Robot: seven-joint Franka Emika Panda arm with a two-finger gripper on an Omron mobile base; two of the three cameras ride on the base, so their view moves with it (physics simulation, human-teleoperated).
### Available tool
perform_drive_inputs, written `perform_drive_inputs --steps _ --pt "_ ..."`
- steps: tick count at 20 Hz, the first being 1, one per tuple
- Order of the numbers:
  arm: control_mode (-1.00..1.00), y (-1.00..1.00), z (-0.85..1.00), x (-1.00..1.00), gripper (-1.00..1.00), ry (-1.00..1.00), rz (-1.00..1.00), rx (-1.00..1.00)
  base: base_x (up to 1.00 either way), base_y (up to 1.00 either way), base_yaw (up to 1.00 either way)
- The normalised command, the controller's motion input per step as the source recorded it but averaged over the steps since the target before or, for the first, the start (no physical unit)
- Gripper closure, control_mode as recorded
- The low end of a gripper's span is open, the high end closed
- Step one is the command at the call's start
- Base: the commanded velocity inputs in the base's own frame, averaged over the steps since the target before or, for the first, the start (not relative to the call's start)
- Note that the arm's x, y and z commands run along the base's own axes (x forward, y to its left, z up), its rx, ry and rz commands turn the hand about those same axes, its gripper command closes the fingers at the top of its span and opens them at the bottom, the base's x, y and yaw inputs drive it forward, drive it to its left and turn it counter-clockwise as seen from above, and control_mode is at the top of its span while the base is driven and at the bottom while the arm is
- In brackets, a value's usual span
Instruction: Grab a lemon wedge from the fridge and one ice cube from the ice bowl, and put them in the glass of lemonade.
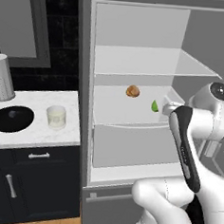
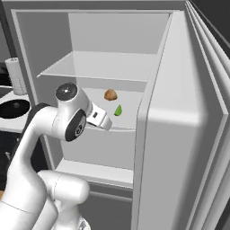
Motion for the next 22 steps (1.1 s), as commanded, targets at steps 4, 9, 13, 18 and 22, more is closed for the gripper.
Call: perform_drive_inputs --steps 4,9,13,18,22 --pt "-1.0 -0.11 -0.06 0.96 -1.0 0.2 0.01 0.0 0.0 0.0 0.0" --pt "-1.0 -0.24 -0.27 0.35 -1.0 0.08 0.06 0.0 0.0 0.0 0.0" --pt "-1.0 -0.13 -0.44 0.28 -1.0 0.03 0.1 0.0 0.0 0.0 0.0" --pt "-1.0 -0.03 -0.59 0.3 -1.0 0.02 0.11 0.0 0.0 0.0 0.0" --pt "-1.0 0.0 -0.46 0.29 -1.0 -0.01 0.1 0.0 0.0 0.0 0.0"
